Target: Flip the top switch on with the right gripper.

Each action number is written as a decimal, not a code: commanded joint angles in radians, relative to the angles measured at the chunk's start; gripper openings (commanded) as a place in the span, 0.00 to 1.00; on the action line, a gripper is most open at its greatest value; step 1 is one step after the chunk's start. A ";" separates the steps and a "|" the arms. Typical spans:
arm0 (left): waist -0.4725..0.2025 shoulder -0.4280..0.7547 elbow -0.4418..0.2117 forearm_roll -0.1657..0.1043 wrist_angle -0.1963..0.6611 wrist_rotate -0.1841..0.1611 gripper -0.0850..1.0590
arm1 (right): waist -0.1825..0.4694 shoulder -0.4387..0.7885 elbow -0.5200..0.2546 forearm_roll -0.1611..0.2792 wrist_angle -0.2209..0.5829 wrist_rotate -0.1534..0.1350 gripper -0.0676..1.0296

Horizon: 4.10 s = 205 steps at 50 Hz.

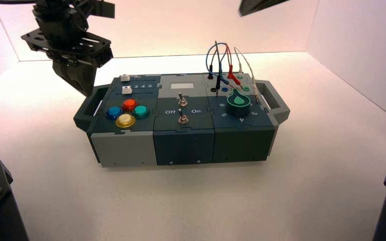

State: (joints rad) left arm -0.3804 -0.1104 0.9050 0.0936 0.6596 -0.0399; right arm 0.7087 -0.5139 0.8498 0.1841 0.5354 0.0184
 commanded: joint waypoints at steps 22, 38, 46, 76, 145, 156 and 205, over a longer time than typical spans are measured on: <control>-0.002 0.158 -0.089 0.000 -0.026 0.021 0.05 | 0.018 0.141 -0.117 0.018 -0.011 0.005 0.04; -0.003 0.216 -0.104 0.000 -0.009 0.040 0.05 | 0.118 0.293 -0.166 0.084 0.005 0.005 0.04; -0.003 0.215 -0.100 0.000 -0.002 0.040 0.05 | 0.179 0.399 -0.232 0.101 0.052 0.005 0.04; -0.003 0.238 -0.103 0.002 0.003 0.051 0.05 | 0.190 0.606 -0.367 0.110 0.124 0.009 0.04; -0.003 0.256 -0.104 0.002 0.011 0.063 0.05 | 0.121 0.686 -0.385 0.114 0.130 0.017 0.04; -0.003 0.259 -0.106 0.002 0.012 0.066 0.05 | 0.124 0.706 -0.385 0.120 0.129 0.020 0.04; -0.005 0.282 -0.109 0.002 0.020 0.067 0.05 | -0.023 0.678 -0.314 0.089 0.110 0.023 0.04</control>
State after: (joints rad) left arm -0.3896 0.1074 0.7793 0.0905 0.6734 0.0031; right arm 0.7701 0.1810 0.5277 0.3007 0.6504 0.0399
